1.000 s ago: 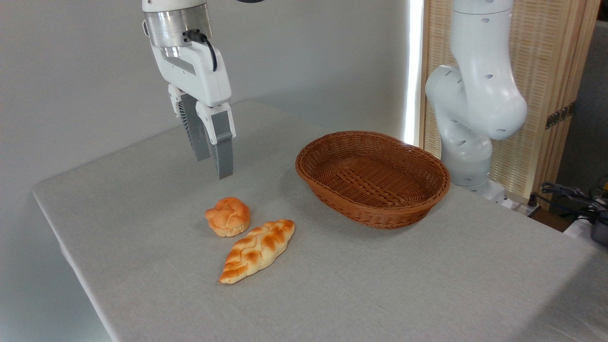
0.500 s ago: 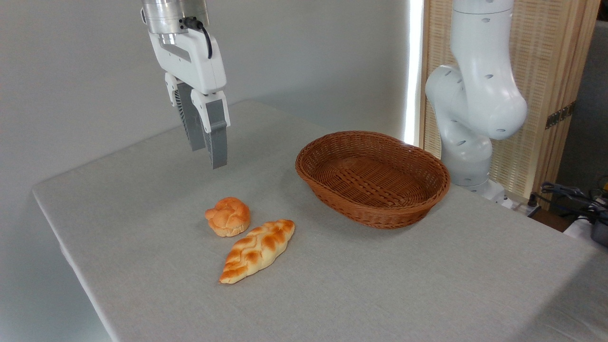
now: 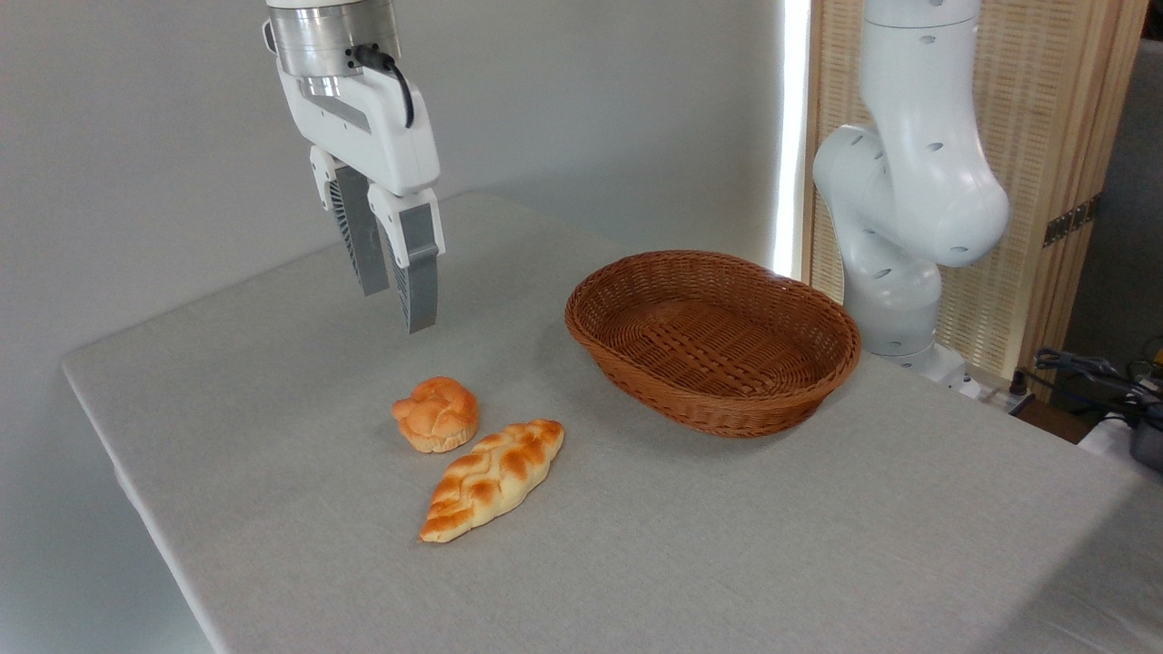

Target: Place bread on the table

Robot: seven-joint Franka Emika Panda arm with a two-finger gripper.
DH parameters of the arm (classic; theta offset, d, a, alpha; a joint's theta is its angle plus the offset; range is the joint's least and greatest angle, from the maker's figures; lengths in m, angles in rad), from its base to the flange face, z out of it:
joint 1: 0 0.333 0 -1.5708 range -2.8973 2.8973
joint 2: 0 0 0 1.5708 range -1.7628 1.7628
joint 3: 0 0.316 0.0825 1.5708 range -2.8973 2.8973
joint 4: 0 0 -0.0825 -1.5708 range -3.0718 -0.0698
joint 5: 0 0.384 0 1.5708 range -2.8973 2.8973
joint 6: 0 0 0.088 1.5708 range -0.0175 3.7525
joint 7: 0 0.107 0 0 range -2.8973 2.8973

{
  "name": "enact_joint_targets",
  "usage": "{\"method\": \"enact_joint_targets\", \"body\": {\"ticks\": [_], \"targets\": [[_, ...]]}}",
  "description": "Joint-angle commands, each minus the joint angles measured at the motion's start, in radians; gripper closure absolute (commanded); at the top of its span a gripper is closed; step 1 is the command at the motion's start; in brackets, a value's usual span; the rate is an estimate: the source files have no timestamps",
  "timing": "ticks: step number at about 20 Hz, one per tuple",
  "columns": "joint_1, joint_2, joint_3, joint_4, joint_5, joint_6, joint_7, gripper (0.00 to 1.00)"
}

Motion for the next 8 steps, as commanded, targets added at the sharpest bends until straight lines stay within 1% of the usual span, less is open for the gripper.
{"method": "enact_joint_targets", "body": {"ticks": [1, 3, 6, 8], "targets": [[-0.001, -0.001, 0.023, 0.013, -0.05, -0.001, -0.014, 0.0], [-0.001, -0.001, 0.036, 0.013, -0.053, 0.001, -0.012, 0.0], [-0.001, 0.0, 0.044, 0.013, -0.087, 0.008, -0.006, 0.0], [-0.001, 0.0, 0.043, 0.015, -0.087, 0.005, -0.012, 0.0]]}}
